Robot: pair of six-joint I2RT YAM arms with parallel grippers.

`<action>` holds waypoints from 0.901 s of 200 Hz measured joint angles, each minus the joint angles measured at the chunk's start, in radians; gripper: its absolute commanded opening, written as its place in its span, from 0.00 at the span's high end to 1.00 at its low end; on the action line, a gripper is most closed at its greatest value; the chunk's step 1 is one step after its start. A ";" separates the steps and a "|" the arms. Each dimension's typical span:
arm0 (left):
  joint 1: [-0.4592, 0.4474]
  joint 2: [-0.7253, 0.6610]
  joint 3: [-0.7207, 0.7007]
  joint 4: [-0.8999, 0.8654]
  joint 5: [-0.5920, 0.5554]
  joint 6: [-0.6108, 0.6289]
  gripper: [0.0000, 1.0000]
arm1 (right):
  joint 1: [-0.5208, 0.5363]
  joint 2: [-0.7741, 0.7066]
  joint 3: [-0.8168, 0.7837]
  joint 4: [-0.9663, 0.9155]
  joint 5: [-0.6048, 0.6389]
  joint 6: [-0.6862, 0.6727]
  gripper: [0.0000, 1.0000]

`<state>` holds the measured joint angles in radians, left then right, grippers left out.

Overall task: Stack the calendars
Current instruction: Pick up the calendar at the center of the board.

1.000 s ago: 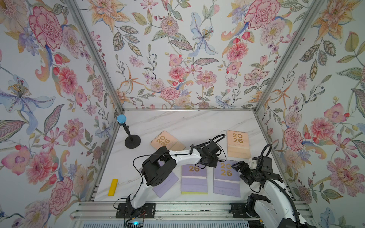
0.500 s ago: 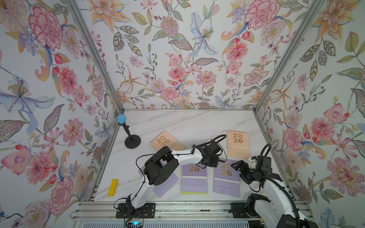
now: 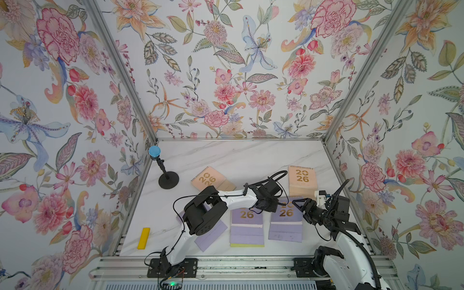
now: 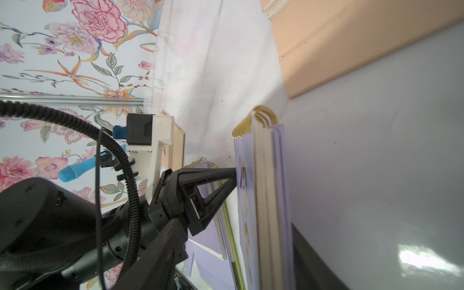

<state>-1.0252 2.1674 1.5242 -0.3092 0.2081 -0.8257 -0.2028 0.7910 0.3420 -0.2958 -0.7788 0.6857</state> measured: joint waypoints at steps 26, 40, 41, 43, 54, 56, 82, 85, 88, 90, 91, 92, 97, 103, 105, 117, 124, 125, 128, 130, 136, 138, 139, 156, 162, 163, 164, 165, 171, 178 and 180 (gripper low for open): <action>0.000 0.000 0.000 0.000 0.001 0.000 1.00 | 0.000 -0.001 0.000 0.003 -0.006 0.008 0.55; 0.000 0.000 0.000 0.001 0.001 0.000 1.00 | 0.000 -0.003 0.000 0.002 -0.003 0.011 0.62; 0.000 0.000 0.000 0.001 0.002 0.000 1.00 | 0.000 -0.003 0.000 0.003 -0.003 0.010 0.62; 0.000 0.000 0.000 0.001 0.002 0.000 1.00 | 0.000 -0.004 0.000 0.003 -0.003 0.008 0.63; 0.002 0.000 0.000 0.003 0.004 0.000 1.00 | 0.000 -0.004 0.000 0.002 0.003 0.011 0.68; 0.002 0.000 0.000 0.003 0.005 0.000 1.00 | 0.000 -0.004 0.000 0.002 0.003 0.006 0.69; 0.004 -0.001 -0.003 0.009 0.016 0.000 1.00 | 0.004 -0.004 0.005 -0.012 0.017 -0.005 0.80; 0.005 -0.002 -0.004 0.012 0.017 0.000 1.00 | 0.005 -0.004 0.008 -0.018 0.022 -0.011 0.82; 0.005 -0.002 -0.005 0.014 0.019 0.000 1.00 | 0.006 -0.005 0.011 -0.025 0.026 -0.013 0.83; 0.006 -0.002 -0.006 0.015 0.020 0.000 1.00 | 0.006 -0.005 0.013 -0.030 0.029 -0.020 0.84; 0.006 -0.002 -0.006 0.015 0.020 0.000 1.00 | 0.006 -0.005 0.014 -0.031 0.031 -0.022 0.85; 0.006 -0.002 -0.006 0.016 0.021 0.000 1.00 | 0.006 -0.006 0.015 -0.032 0.032 -0.022 0.85; 0.008 -0.002 -0.006 0.018 0.022 0.000 1.00 | 0.008 -0.008 0.021 -0.044 0.042 -0.029 0.87; 0.011 -0.002 -0.006 0.019 0.023 0.000 1.00 | 0.008 -0.012 0.027 -0.058 0.055 -0.035 0.88; 0.011 -0.002 -0.006 0.019 0.024 0.000 1.00 | 0.008 -0.014 0.029 -0.061 0.058 -0.035 0.88; 0.018 -0.006 -0.006 0.022 0.028 0.000 1.00 | 0.010 -0.024 0.037 -0.072 0.071 -0.043 0.90; 0.022 -0.010 -0.006 0.024 0.029 0.000 1.00 | 0.013 -0.028 0.043 -0.079 0.077 -0.046 0.91; 0.023 -0.010 -0.006 0.024 0.029 0.000 1.00 | 0.013 -0.028 0.044 -0.079 0.079 -0.047 0.91; 0.024 -0.014 -0.007 0.025 0.029 0.000 1.00 | 0.013 -0.028 0.046 -0.082 0.081 -0.047 0.92; 0.025 -0.017 -0.008 0.026 0.029 0.000 1.00 | 0.013 -0.028 0.048 -0.084 0.081 -0.048 0.92; 0.028 -0.027 -0.014 0.032 0.028 -0.001 1.00 | 0.014 -0.028 0.053 -0.087 0.084 -0.050 0.93; 0.029 -0.032 -0.017 0.034 0.028 -0.001 1.00 | 0.014 -0.028 0.055 -0.089 0.086 -0.051 0.93; 0.030 -0.035 -0.019 0.035 0.028 -0.001 1.00 | 0.014 -0.028 0.056 -0.091 0.088 -0.052 0.93; 0.044 -0.092 -0.052 0.044 0.027 -0.001 1.00 | 0.021 -0.023 0.078 -0.113 0.103 -0.060 0.94; 0.050 -0.115 -0.063 0.045 0.027 -0.001 1.00 | 0.025 -0.020 0.090 -0.121 0.108 -0.063 0.94; 0.051 -0.117 -0.065 0.045 0.027 -0.001 1.00 | 0.026 -0.020 0.092 -0.122 0.109 -0.064 0.95; 0.053 -0.124 -0.067 0.046 0.027 -0.001 1.00 | 0.026 -0.019 0.094 -0.125 0.110 -0.066 0.95; 0.053 -0.127 -0.069 0.047 0.027 -0.001 1.00 | 0.027 -0.018 0.096 -0.126 0.111 -0.066 0.95; 0.062 -0.151 -0.080 0.049 0.026 -0.001 1.00 | 0.030 -0.016 0.109 -0.134 0.115 -0.069 0.95; 0.072 -0.179 -0.092 0.051 0.024 -0.001 1.00 | 0.033 -0.014 0.125 -0.143 0.122 -0.073 0.95; 0.076 -0.188 -0.097 0.052 0.024 -0.001 1.00 | 0.034 -0.013 0.129 -0.145 0.123 -0.072 0.95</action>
<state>-0.9497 1.9797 1.4277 -0.2569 0.2321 -0.8265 -0.1692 0.7780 0.4713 -0.4408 -0.6559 0.6132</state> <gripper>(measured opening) 0.049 0.129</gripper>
